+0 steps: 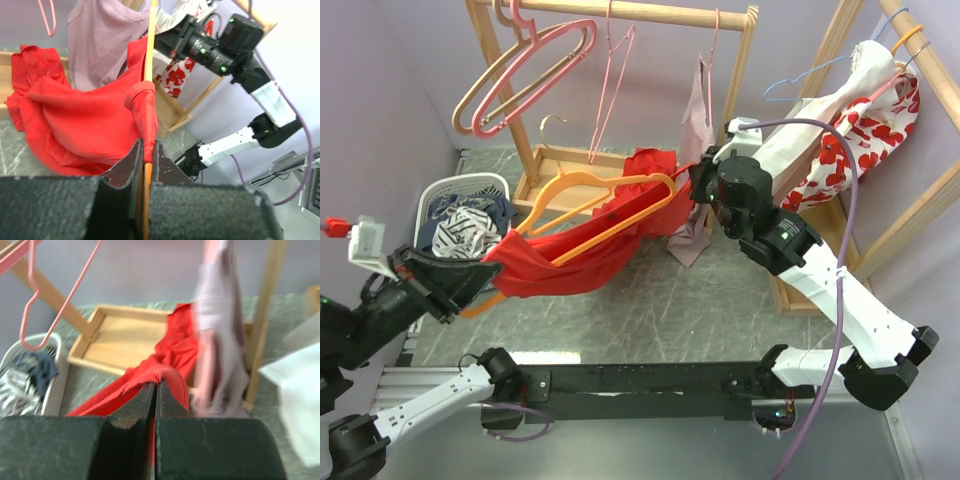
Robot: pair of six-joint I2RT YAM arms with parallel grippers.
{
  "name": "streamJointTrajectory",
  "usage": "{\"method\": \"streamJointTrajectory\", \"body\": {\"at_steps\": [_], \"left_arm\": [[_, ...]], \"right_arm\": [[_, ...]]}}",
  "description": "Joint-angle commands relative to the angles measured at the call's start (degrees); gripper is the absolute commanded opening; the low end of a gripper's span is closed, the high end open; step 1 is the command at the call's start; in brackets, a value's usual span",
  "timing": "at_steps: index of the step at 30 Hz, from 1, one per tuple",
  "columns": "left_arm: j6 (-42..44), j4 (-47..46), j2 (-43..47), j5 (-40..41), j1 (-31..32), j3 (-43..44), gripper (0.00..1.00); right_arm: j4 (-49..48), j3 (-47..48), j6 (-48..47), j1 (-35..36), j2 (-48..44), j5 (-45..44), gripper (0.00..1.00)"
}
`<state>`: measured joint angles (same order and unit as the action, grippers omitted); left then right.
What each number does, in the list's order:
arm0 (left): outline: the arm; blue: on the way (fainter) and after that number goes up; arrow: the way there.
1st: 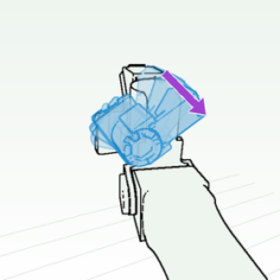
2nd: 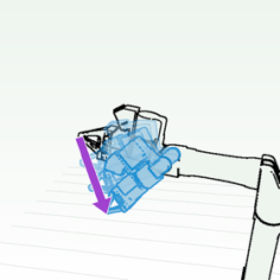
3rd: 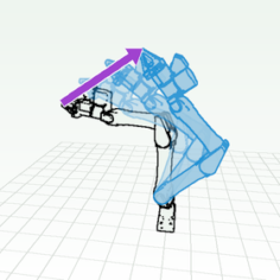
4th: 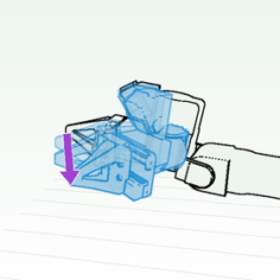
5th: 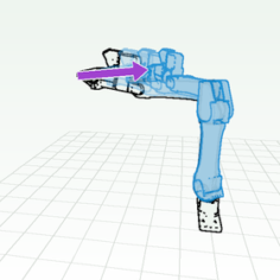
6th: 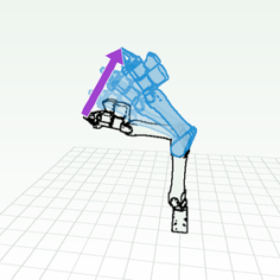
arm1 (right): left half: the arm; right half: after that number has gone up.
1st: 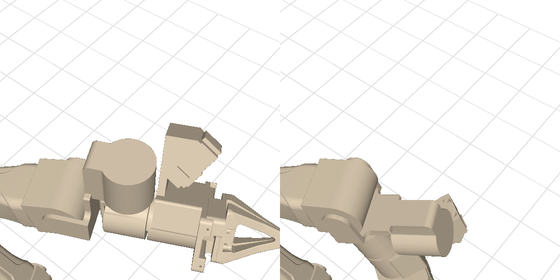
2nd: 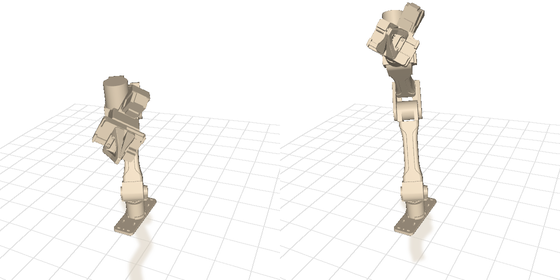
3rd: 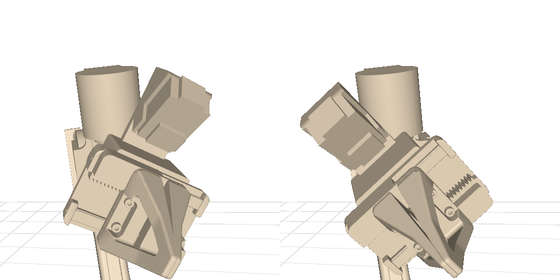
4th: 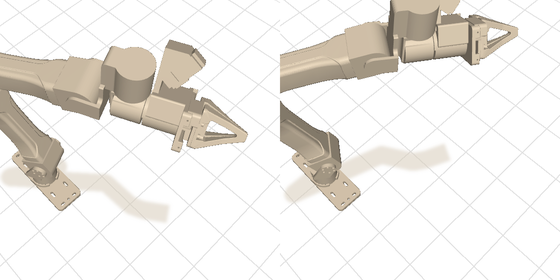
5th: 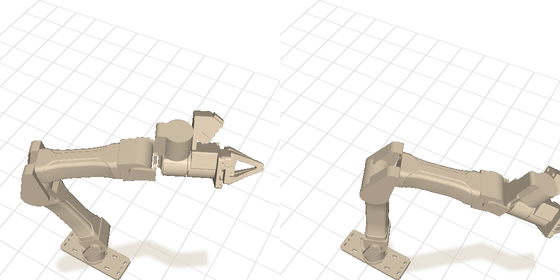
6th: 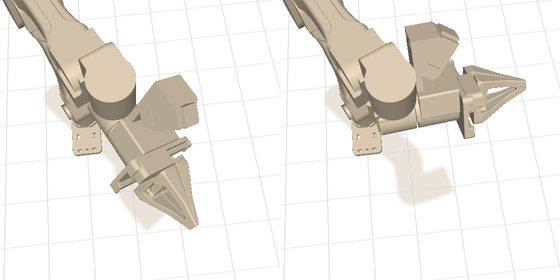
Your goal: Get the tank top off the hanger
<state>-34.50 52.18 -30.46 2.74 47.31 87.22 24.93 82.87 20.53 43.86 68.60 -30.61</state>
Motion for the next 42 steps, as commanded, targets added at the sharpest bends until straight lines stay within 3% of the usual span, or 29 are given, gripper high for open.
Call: {"method": "streamJointTrajectory", "body": {"at_steps": [1,8,12,14,18,20,22,23,25,26,35,39,42], "left_arm": [[-1.3,-5.2,2.6,-2.3,-0.1,1.1,0.01],[-0.3,-7.7,3.0,1.0,-0.1,-0.5,0.01],[1.3,-4.7,-2.7,3.0,-0.1,1.6,0.01],[1.9,-2.7,-5.7,4.5,-0.1,3.3,0.01],[3.0,-4.7,-7.2,5.8,-0.1,2.0,0.01],[3.0,-4.8,-8.1,6.9,-0.1,1.2,0.01],[2.9,-4.5,-8.8,7.6,-0.1,0.9,0.01],[3.1,-4.5,-9.4,7.5,-0.1,0.8,0.01],[3.1,-4.7,-9.8,7.5,-0.1,-0.2,0.01],[3.3,-4.9,-10.2,7.3,-0.1,-0.6,0.01],[4.8,-12.2,-12.3,-1.3,-0.1,-6.4,0.01],[5.1,-15.5,-11.9,-2.3,-0.1,-8.7,0.01],[5.9,-16.8,-11.4,-3.7,-0.1,-10.4,0.01]], "right_arm": [[-1.7,-1.1,0.4,-0.4,0.6,7.6,0.00],[-0.9,-5.3,0.7,0.0,-2.9,21.0,0.00],[4.3,-6.0,-5.0,2.7,-3.8,31.5,0.00],[9.3,-6.3,-6.1,7.7,-4.0,28.3,0.00],[11.1,-11.9,-3.8,10.9,-6.1,23.7,0.03],[10.4,-13.1,-2.2,10.9,-8.2,22.1,0.20],[8.3,-13.9,-1.2,10.9,-10.2,18.2,0.23],[7.6,-13.9,-1.3,10.9,-12.2,17.1,0.48],[5.3,-12.8,-2.2,10.9,-13.6,14.4,0.55],[4.5,-12.2,-2.9,10.9,-14.0,14.0,0.67],[-8.2,-7.5,-3.8,10.0,-9.7,19.4,0.70],[-10.9,-5.5,5.2,7.7,-6.6,25.8,0.71],[-19.3,-8.3,9.9,6.5,-6.5,30.4,0.70]]}}
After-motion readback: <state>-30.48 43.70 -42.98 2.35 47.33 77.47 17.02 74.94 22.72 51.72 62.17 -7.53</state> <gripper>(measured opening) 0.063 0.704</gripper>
